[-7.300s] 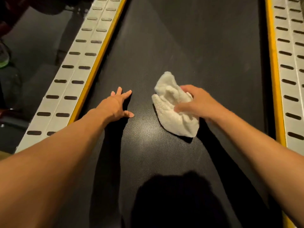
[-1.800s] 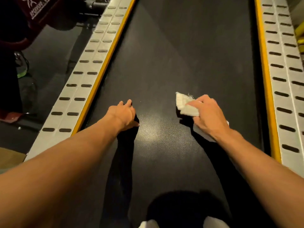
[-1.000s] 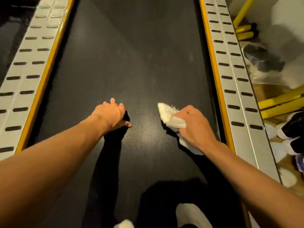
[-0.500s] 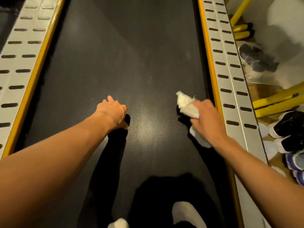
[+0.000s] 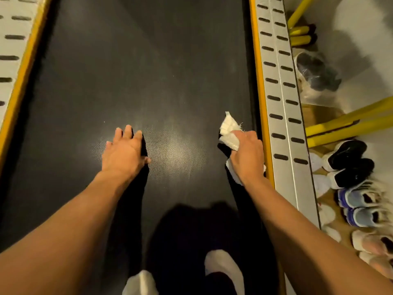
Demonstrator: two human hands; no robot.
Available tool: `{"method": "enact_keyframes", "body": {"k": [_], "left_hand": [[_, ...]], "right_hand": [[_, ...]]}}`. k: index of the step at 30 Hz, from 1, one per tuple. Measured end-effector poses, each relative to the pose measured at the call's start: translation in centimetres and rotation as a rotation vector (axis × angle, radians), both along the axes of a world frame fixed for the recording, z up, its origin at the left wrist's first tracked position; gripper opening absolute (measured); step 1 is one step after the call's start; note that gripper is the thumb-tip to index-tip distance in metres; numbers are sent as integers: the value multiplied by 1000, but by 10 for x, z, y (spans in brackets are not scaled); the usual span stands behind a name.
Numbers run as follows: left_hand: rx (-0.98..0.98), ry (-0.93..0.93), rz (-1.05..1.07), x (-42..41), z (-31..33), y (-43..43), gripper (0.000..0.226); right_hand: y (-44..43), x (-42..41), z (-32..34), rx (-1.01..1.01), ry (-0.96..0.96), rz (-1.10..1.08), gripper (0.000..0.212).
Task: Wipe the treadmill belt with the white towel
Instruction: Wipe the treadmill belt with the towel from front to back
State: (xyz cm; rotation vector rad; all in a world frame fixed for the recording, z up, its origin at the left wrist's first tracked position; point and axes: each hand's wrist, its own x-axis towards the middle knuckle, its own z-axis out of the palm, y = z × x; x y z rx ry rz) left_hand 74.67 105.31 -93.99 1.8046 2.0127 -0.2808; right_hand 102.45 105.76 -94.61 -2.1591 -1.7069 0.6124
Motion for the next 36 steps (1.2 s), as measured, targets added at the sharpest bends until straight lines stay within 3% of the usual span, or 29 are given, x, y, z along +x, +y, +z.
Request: {"method": "enact_keyframes", "body": {"k": [3,7,11,16,27,32,36], "left_hand": [[53,-79,154,-4,0,-34,77],[-195,-129,249,1,8,-62,89],[-377,-155,230,-4,14,-78,109],[-515,-159,149,-19,13,-68,118],[-423,-114,128,-14,9,-80,123],[-358,-113,220,-17,12,-95,114],[-354,-101,259,-26,5,-124,94]], "right_hand": [[-34,-16,-11,-135,-173,158,54],[-81,-33,7,-189,9,465,53],[-71,-22,17,-246,-61,194,52],[-58,-22,4,-379,-86,156,48],[-71,-25,1,-248,-161,206,47],[-121,-55,3,-250,-117,457,43],[-104,-46,2,-87,-42,226,37]]}}
